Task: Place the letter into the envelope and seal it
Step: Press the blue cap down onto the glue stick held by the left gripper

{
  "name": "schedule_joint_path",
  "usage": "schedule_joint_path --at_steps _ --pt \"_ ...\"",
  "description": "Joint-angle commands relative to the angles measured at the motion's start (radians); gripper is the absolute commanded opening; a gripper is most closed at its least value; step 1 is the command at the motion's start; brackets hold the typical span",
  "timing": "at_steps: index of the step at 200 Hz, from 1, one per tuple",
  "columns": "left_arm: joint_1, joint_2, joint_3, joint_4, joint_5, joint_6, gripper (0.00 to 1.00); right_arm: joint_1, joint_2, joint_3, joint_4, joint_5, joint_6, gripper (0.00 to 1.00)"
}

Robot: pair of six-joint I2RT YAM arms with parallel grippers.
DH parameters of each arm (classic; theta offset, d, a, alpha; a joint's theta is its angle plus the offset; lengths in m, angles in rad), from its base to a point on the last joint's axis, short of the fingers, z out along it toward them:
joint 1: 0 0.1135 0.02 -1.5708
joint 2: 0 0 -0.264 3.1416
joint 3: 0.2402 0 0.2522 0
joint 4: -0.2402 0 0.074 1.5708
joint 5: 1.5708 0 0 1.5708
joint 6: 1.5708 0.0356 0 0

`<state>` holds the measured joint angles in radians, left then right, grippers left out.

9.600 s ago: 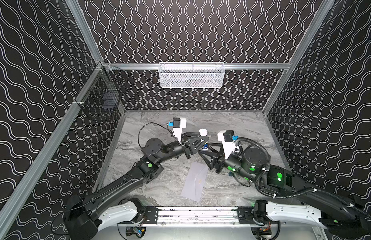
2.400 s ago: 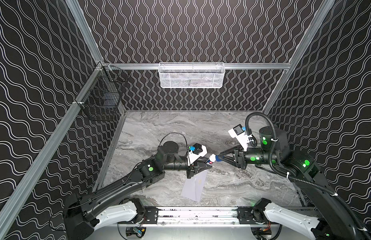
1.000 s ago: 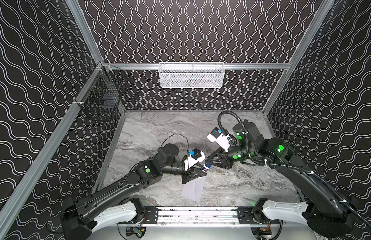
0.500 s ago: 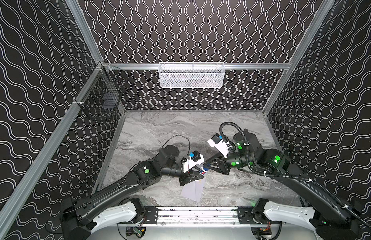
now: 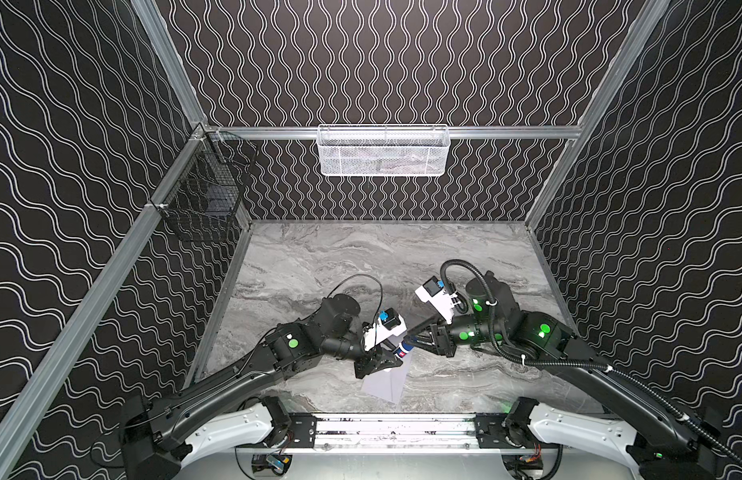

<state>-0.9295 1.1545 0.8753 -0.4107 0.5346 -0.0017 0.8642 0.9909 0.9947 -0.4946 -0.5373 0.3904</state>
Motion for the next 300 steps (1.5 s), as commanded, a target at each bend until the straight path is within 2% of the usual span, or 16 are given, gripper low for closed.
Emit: schedule_joint_path --at_steps 1,15,29,40,61,73,119,143,180,202,219,236,257,270,282,300 --pt "0.003 0.008 0.012 0.547 -0.007 -0.022 0.00 0.008 -0.003 -0.037 -0.042 -0.085 0.103 0.28" --pt "0.003 0.019 0.010 0.560 0.004 -0.026 0.00 0.010 0.014 -0.004 -0.103 -0.050 0.060 0.27" --pt "0.003 0.025 0.011 0.563 0.014 -0.028 0.00 0.025 0.061 0.100 -0.221 0.001 -0.022 0.27" --pt "0.003 0.022 0.008 0.566 0.012 -0.030 0.00 0.033 0.102 0.144 -0.289 -0.007 -0.077 0.28" --pt "0.003 0.002 0.003 0.562 0.001 -0.026 0.00 0.042 0.105 0.117 -0.267 -0.111 -0.143 0.30" --pt "0.003 -0.002 0.003 0.555 -0.001 -0.021 0.00 0.042 0.082 0.090 -0.238 -0.124 -0.161 0.32" --pt "0.003 -0.009 0.011 0.508 -0.002 -0.005 0.00 0.023 0.040 0.156 -0.317 0.004 -0.173 0.33" --pt "0.003 0.001 0.002 0.522 0.003 -0.015 0.00 0.022 0.050 0.207 -0.335 -0.011 -0.189 0.43" --pt "0.003 0.028 -0.011 0.533 0.023 -0.031 0.00 0.022 0.062 0.327 -0.373 -0.007 -0.202 0.66" --pt "0.003 0.024 -0.027 0.540 0.022 -0.037 0.00 0.022 0.045 0.391 -0.404 0.018 -0.220 0.73" --pt "0.003 0.022 -0.027 0.532 0.022 -0.036 0.00 0.022 0.047 0.430 -0.436 0.061 -0.231 0.74" --pt "0.002 0.024 -0.027 0.530 0.025 -0.041 0.00 0.022 0.055 0.437 -0.408 0.183 -0.207 0.69" --pt "0.003 0.023 -0.029 0.530 0.029 -0.048 0.00 0.023 0.048 0.402 -0.328 0.251 -0.197 0.62" --pt "0.003 0.023 -0.030 0.529 0.027 -0.050 0.00 0.028 0.032 0.365 -0.256 0.278 -0.178 0.62" --pt "0.003 0.023 -0.026 0.520 0.027 -0.049 0.00 0.031 0.008 0.334 -0.193 0.352 -0.132 0.63" --pt "0.003 0.023 -0.024 0.511 0.024 -0.043 0.00 0.038 -0.013 0.306 -0.134 0.374 -0.094 0.62"
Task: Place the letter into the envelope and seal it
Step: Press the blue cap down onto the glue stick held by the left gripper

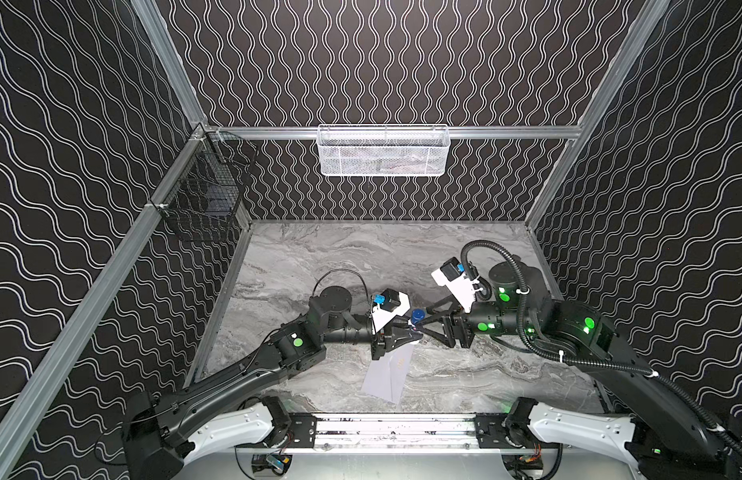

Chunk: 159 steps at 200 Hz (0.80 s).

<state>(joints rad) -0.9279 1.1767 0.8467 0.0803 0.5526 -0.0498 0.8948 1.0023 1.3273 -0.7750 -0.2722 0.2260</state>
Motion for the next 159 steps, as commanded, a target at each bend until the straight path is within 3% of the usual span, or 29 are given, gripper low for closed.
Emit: schedule_joint_path --at_steps 1,36,63,103,123,138,159 --pt "0.001 0.001 0.005 0.019 0.005 0.004 0.00 0.008 -0.026 -0.029 0.148 0.108 0.072 0.62" --pt "0.001 0.010 0.006 0.021 0.013 0.005 0.00 0.031 -0.038 -0.084 0.226 0.024 0.082 0.63" --pt "0.001 0.019 0.006 0.035 0.018 -0.003 0.00 0.037 -0.009 -0.069 0.222 0.009 0.067 0.55" --pt "0.001 0.010 -0.003 0.042 0.018 -0.013 0.00 0.069 0.031 -0.059 0.160 0.086 0.059 0.36" --pt "0.001 0.007 -0.001 0.031 0.015 -0.004 0.00 0.083 0.033 -0.078 0.149 0.112 0.073 0.19" --pt "0.001 0.008 0.002 0.026 0.015 -0.003 0.00 0.097 0.032 -0.093 0.149 0.123 0.089 0.00" --pt "0.001 0.004 0.003 0.030 0.011 -0.009 0.00 0.136 0.031 -0.127 0.142 0.163 0.109 0.00"
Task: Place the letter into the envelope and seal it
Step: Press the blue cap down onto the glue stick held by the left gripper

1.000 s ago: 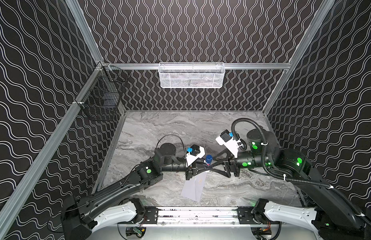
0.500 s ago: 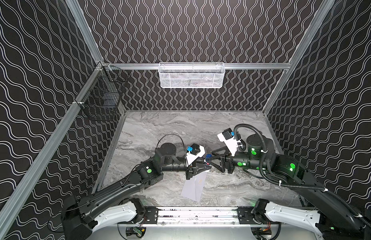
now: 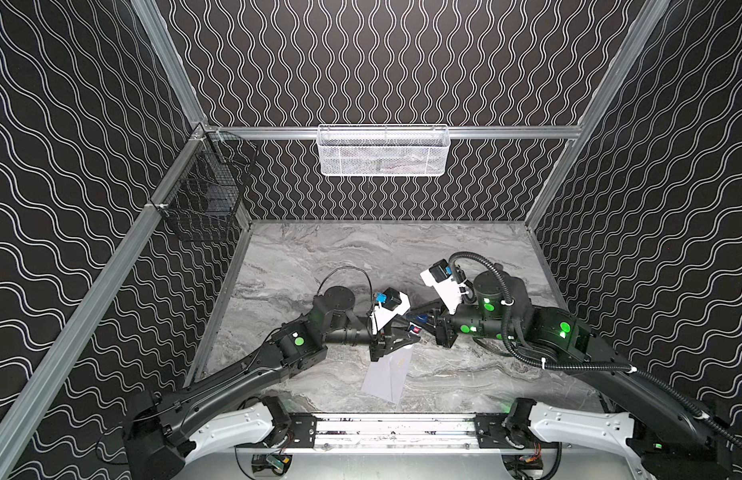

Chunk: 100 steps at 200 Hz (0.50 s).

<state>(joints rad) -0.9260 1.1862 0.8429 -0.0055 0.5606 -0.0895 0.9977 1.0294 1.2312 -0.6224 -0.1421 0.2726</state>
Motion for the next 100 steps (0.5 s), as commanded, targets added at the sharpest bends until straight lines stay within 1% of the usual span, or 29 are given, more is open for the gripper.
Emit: schedule_joint_path --at_steps 1,21,45,60,78,100 --pt "0.000 -0.007 0.007 0.117 0.002 0.031 0.00 0.034 0.002 -0.034 -0.011 0.034 0.063 0.00" --pt "0.000 -0.019 -0.001 0.125 -0.019 0.030 0.00 0.054 -0.007 -0.076 -0.021 0.054 0.088 0.00" --pt "0.000 -0.022 -0.014 0.148 -0.031 0.020 0.00 0.057 -0.043 -0.127 0.056 0.031 0.128 0.00" --pt "0.000 -0.018 -0.014 0.153 -0.029 0.015 0.00 0.063 -0.042 -0.154 0.064 0.035 0.144 0.00" --pt "0.000 -0.016 -0.016 0.156 -0.026 0.010 0.00 0.068 -0.030 -0.159 0.031 0.050 0.146 0.08" --pt "0.000 -0.020 -0.011 0.146 -0.028 0.015 0.00 0.073 -0.026 -0.154 0.002 0.080 0.142 0.14"
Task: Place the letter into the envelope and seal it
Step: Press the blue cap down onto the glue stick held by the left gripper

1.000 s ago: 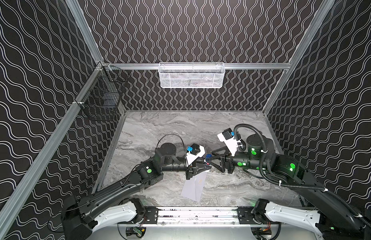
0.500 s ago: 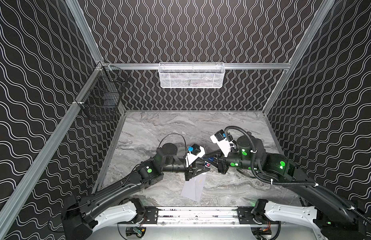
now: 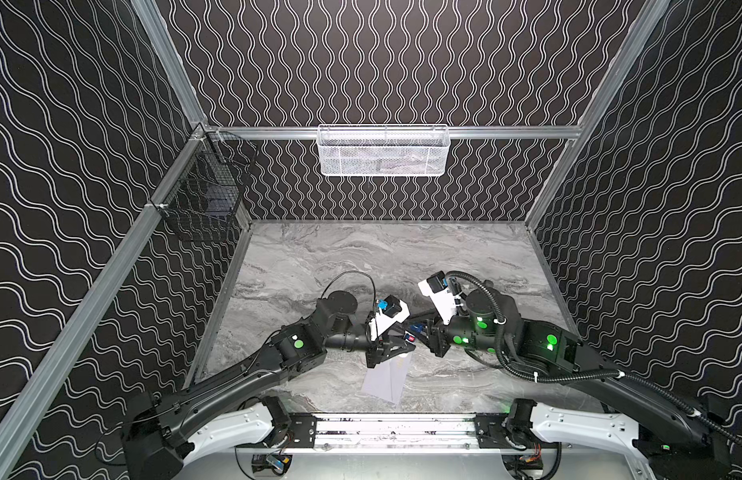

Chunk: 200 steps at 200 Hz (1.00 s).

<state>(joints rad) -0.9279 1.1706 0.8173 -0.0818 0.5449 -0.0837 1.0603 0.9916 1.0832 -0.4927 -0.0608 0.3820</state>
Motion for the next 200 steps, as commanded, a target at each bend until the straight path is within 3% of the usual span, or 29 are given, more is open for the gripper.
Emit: schedule_joint_path --at_steps 1,79,141,200 --pt "0.001 -0.004 0.015 0.222 -0.013 0.010 0.00 0.010 0.012 -0.006 -0.129 0.000 0.033 0.14" --pt "0.004 -0.007 0.012 0.231 -0.015 0.000 0.00 0.022 0.001 -0.002 -0.200 0.093 0.017 0.40" --pt "0.006 0.006 0.010 0.235 -0.014 -0.005 0.00 0.026 -0.015 0.006 -0.205 0.075 0.020 0.51" --pt "0.012 0.022 -0.002 0.241 -0.013 -0.012 0.00 0.027 -0.081 0.033 -0.267 0.130 0.026 0.60"
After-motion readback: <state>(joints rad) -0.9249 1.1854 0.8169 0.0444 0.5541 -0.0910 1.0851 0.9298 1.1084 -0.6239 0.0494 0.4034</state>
